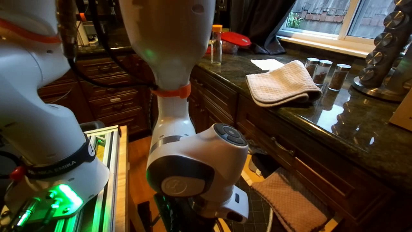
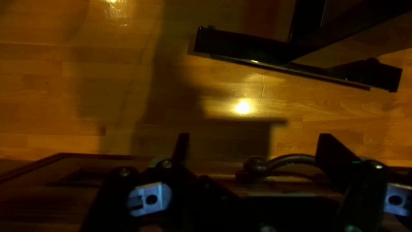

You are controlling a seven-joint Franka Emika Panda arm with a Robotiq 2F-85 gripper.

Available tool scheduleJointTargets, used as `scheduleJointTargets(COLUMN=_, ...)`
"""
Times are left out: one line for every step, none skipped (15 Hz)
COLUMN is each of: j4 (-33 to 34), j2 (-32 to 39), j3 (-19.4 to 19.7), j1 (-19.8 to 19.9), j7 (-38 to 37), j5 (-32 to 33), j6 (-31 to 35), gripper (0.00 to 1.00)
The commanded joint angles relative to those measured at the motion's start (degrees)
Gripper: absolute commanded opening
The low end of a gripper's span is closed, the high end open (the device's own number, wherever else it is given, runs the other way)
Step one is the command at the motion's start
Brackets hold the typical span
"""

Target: Close the open drawer

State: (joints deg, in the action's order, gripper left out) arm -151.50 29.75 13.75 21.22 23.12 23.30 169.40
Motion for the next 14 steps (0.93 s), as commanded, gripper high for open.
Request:
scheduleJointTargets(j4=-0.43, j2=1.48, j3=-7.46, j1=8.76, j7=6.24, j5=-4.14, j6=7.25, gripper=1.0)
scheduleJointTargets(j4=-0.53, j2=1.86, j3=-9.39, j1=10.92, j7=7.19, j5=-4.55, j6=9.22, gripper=1.0)
scheduleJointTargets(j4=-0.8, j2=2.06, j3=-11.17, j1=13.14, j7=7.88, j5=-4.87, j6=10.59, gripper=1.0)
scheduleJointTargets(j4=-0.9, j2=2.39, j3=-12.44, j1=14.89, j7=8.3, j5=-4.44, j6=12.58, gripper=1.0)
scheduleJointTargets(j4=-0.77, j2=3.13, j3=-14.18, j1=17.08, j7=8.67, j5=-3.74, j6=14.54, gripper=1.0)
scheduleJointTargets(j4=-0.81, j2=3.81, j3=-15.4, j1=18.83, j7=8.87, j5=-2.67, j6=17.5, gripper=1.0)
scheduleJointTargets(j4=-0.87, j2=4.45, j3=-17.14, j1=21.06, j7=8.78, j5=-1.61, j6=19.91, gripper=1.0)
scheduleJointTargets(j4=-0.7, j2=5.3, j3=-18.29, j1=22.48, j7=8.26, j5=-0.34, j6=22.16, gripper=1.0)
scheduleJointTargets(j4=-0.51, j2=6.12, j3=-18.78, j1=23.28, j7=7.71, j5=1.11, j6=24.32, gripper=1.0)
scheduleJointTargets(j4=-0.4, j2=6.85, j3=-18.99, j1=23.74, j7=7.06, j5=2.49, j6=26.02, gripper=1.0)
scheduleJointTargets(j4=-0.03, j2=7.9, j3=-18.95, j1=23.77, j7=6.51, j5=3.8, j6=27.69, gripper=1.0)
scheduleJointTargets(j4=0.39, j2=9.04, j3=-18.19, j1=23.11, j7=6.51, j5=4.97, j6=30.42, gripper=1.0)
scheduleJointTargets(j4=0.66, j2=10.0, j3=-18.78, j1=23.84, j7=5.64, j5=6.34, j6=31.77, gripper=1.0)
scheduleJointTargets(j4=1.1, j2=11.0, j3=-18.08, j1=23.03, j7=5.44, j5=7.37, j6=33.54, gripper=1.0)
